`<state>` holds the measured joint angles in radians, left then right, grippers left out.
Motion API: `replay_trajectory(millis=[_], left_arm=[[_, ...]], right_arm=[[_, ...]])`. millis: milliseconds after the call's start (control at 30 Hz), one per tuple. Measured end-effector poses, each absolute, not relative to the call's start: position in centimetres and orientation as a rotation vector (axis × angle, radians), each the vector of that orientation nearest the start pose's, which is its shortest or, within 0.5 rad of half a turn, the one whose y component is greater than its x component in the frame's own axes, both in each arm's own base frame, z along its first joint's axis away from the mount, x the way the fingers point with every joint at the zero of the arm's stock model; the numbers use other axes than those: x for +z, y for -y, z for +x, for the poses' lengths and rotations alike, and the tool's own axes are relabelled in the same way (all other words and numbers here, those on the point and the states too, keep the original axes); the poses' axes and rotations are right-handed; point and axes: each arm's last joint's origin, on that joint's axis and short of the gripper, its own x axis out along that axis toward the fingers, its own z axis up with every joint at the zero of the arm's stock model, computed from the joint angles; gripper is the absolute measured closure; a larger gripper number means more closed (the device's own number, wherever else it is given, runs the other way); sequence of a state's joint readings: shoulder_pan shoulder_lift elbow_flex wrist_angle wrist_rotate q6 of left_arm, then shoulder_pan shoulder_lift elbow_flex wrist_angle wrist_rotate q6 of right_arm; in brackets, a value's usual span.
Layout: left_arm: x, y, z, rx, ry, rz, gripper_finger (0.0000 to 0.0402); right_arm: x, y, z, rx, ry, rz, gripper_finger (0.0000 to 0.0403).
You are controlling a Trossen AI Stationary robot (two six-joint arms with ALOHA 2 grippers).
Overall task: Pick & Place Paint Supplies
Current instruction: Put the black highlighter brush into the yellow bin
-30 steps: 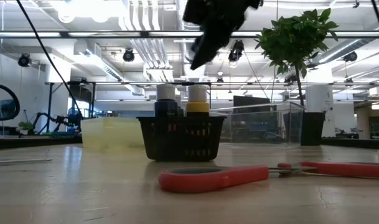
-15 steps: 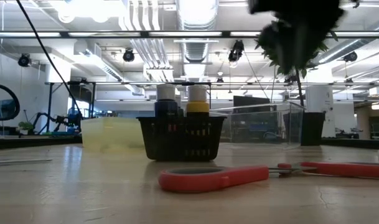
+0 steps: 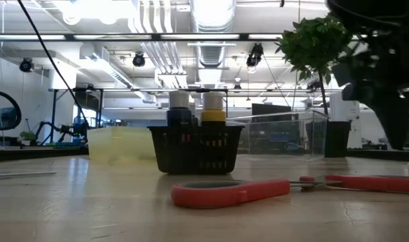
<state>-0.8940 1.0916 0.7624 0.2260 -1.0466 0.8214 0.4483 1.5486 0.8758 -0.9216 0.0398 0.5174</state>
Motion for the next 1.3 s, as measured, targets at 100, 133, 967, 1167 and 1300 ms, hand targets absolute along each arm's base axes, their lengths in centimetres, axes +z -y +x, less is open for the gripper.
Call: replay_trajectory(millis=[100,133,967,1167,1300], left_arm=[[30.7,16.5,16.4,0.121,-0.118,0.900,0.0231],[30.7,16.5,16.4,0.120,-0.118,0.901,0.0231],[30.7,16.6,16.5,0.078,-0.101,0.892,0.0231],[30.7,16.7,16.5,0.051,-0.090,0.891,0.0231],[30.7,16.7,16.5,0.046,-0.088,0.891,0.0231]], right_arm=[[15.9,-11.0,21.0,-0.046,-1.604,0.010,0.0223],[15.8,-11.3,20.8,-0.029,-1.604,0.002,0.0223],[14.3,-11.5,19.1,-0.179,-1.570,-0.077,0.0223],[13.6,-11.2,18.6,-0.230,-1.574,-0.032,0.0223],[13.5,-11.2,18.6,-0.225,-1.568,-0.017,0.0233]])
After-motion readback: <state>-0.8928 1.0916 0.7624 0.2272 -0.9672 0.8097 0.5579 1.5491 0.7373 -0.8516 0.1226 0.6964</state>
